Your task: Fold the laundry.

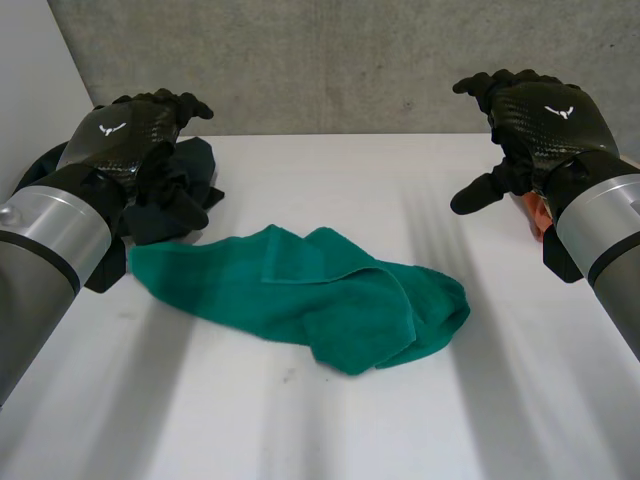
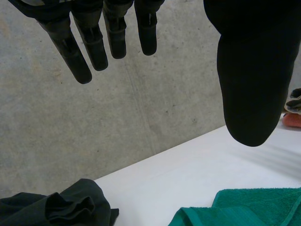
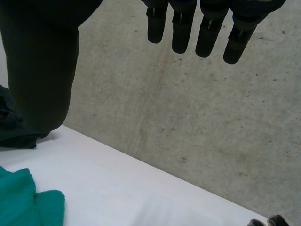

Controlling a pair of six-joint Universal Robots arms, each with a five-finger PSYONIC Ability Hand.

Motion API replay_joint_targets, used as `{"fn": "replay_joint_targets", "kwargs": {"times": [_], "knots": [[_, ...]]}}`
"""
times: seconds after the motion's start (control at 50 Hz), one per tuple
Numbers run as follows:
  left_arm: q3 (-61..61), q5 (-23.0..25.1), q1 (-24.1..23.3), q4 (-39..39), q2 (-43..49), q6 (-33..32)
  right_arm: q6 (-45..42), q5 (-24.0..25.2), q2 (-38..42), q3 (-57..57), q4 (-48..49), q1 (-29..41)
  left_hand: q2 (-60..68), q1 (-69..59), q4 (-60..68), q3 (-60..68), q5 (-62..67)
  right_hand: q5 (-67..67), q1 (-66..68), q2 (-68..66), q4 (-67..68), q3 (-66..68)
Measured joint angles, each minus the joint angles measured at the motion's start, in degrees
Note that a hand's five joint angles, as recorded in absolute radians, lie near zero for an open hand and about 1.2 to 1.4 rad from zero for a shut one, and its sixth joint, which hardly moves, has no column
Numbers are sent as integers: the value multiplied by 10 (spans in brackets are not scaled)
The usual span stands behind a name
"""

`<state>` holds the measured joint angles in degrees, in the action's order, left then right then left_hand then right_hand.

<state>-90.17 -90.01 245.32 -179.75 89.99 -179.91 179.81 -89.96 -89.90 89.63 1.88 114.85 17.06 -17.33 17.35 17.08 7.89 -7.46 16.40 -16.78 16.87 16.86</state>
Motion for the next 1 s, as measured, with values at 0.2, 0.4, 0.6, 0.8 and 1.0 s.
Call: {"fn": "replay_joint_targets", "kwargs": {"times": [0.2, 0.4, 0.6, 0.8, 1.0], "knots": [[-18, 3, 6, -9, -7, -7, 2, -2, 2, -4, 18, -15, -51, 56, -53, -47, -50, 47, -35, 48, -49, -48], [-32, 10, 5, -30, -10, -32, -7, -3, 13, -15, 0, -14, -51, 56, -53, -47, -50, 47, -35, 48, -49, -48], [-32, 9, 6, -33, -12, -35, -34, -27, 128, -44, -156, 12, -51, 56, -53, -47, -50, 47, -35, 48, -49, -48], [-35, 7, 10, -33, -12, -34, 109, -20, 236, 13, -78, 34, -51, 56, -53, -47, -50, 36, -26, 37, -38, -37], [-34, 10, 12, -32, 6, -34, 171, -4, 266, -5, -40, 54, -51, 56, -53, -47, -50, -484, 453, -502, 506, 498]]}}
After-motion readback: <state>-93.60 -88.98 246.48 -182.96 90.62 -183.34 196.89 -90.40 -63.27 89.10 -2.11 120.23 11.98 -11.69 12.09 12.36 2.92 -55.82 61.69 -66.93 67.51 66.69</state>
